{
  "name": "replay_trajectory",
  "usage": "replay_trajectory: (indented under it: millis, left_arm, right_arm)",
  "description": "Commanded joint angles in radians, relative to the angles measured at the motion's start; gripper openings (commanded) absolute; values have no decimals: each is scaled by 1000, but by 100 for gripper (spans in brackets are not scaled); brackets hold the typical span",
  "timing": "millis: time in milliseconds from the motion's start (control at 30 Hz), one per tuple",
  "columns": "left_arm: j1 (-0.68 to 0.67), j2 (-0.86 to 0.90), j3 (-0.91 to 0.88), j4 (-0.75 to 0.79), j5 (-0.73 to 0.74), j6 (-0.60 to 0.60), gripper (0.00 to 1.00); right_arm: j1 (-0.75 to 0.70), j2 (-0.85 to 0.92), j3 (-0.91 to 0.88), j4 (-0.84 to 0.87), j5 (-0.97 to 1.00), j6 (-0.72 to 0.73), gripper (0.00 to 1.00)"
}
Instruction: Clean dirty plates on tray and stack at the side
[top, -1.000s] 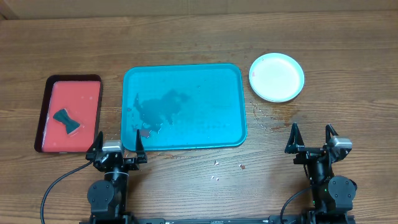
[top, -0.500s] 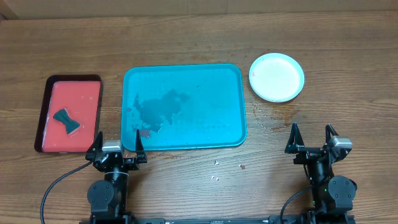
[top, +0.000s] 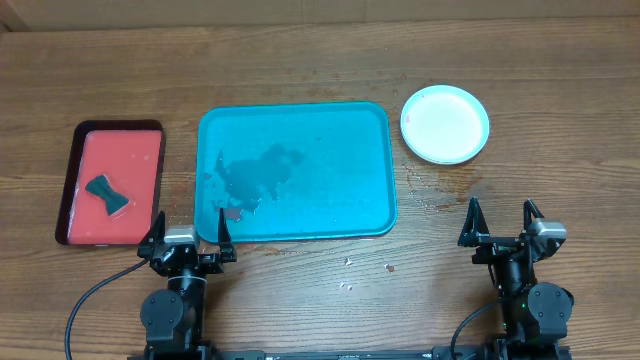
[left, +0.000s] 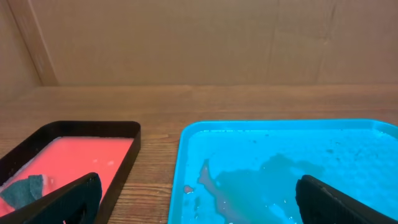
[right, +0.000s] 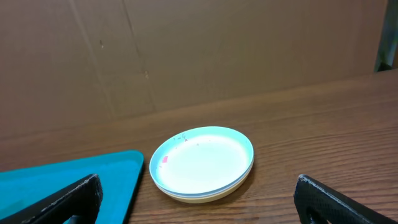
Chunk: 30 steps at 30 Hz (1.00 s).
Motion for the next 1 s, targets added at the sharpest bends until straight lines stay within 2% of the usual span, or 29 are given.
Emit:
replay_trajectory:
  millis: [0, 67, 433, 967]
  left_arm:
    - [-8, -11, -4, 1, 5, -10, 100]
    - [-8, -11, -4, 1, 5, -10, 100]
    - [-8, -11, -4, 1, 6, -10, 100]
    - [-8, -11, -4, 1, 6, -10, 100]
  right_arm:
    - [4, -11, -10, 6, 10, -7, 100]
    - [4, -11, -10, 5, 18, -12, 100]
    - [-3, -11, -10, 5, 13, -234, 100]
    - [-3, -11, -10, 6, 13, -235, 100]
